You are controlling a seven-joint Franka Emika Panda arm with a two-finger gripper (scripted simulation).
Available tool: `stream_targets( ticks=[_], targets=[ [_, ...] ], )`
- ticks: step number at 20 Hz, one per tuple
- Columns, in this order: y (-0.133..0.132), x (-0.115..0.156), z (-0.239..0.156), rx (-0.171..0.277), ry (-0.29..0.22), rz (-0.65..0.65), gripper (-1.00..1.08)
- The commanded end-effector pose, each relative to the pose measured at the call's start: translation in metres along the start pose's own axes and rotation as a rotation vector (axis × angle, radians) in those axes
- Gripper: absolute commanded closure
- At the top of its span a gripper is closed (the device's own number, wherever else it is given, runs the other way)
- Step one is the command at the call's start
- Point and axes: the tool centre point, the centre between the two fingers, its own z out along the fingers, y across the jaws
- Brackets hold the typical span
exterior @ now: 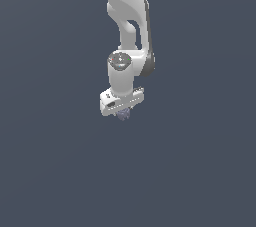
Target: Pick up the object and move it to a goal position.
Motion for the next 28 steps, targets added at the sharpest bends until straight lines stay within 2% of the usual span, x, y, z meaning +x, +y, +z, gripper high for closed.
stream_targets(
  ticks=[1,16,28],
  targets=[
    [0.0,0.011,-0.016,0.0,0.001,0.0,1.08],
    [-0.001,0.094,-0.13,0.0,0.0,-0.001,1.08],
    [0.0,0.142,-0.191,0.001,0.0,-0.001,1.08]
  ],
)
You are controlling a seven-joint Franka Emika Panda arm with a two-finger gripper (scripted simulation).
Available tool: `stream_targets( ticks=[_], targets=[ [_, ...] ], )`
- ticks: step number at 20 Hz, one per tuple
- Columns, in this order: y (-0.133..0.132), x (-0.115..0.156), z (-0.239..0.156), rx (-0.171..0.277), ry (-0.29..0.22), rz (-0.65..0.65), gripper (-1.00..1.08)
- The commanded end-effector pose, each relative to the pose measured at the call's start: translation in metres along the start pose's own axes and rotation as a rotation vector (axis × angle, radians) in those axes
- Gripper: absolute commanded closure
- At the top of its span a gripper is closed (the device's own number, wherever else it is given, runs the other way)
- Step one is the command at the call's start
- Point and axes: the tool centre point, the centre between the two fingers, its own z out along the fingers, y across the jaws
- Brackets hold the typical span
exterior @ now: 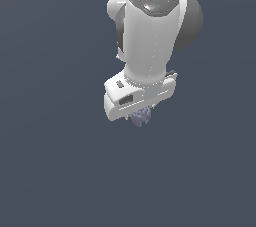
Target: Pick up the object and move it to a goal position.
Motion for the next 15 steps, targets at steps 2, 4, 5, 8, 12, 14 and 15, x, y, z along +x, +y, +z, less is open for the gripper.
stream_targets(
  ticks=[2,4,5,8,12,14,15],
  targets=[
    [0.001,0.009,-0.012,0.0,-0.001,0.0,1.08],
    [0.001,0.014,-0.017,0.0,-0.001,0.0,1.08],
    [0.001,0.015,-0.019,0.0,-0.001,0.0,1.08],
    [0.001,0.019,-0.023,0.0,-0.001,0.0,1.08],
    [0.002,0.022,-0.027,0.0,-0.001,0.0,1.08],
    [0.002,0.023,-0.027,0.0,-0.001,0.0,1.08],
    [0.002,0.023,-0.027,0.0,-0.001,0.0,1.08]
  ],
)
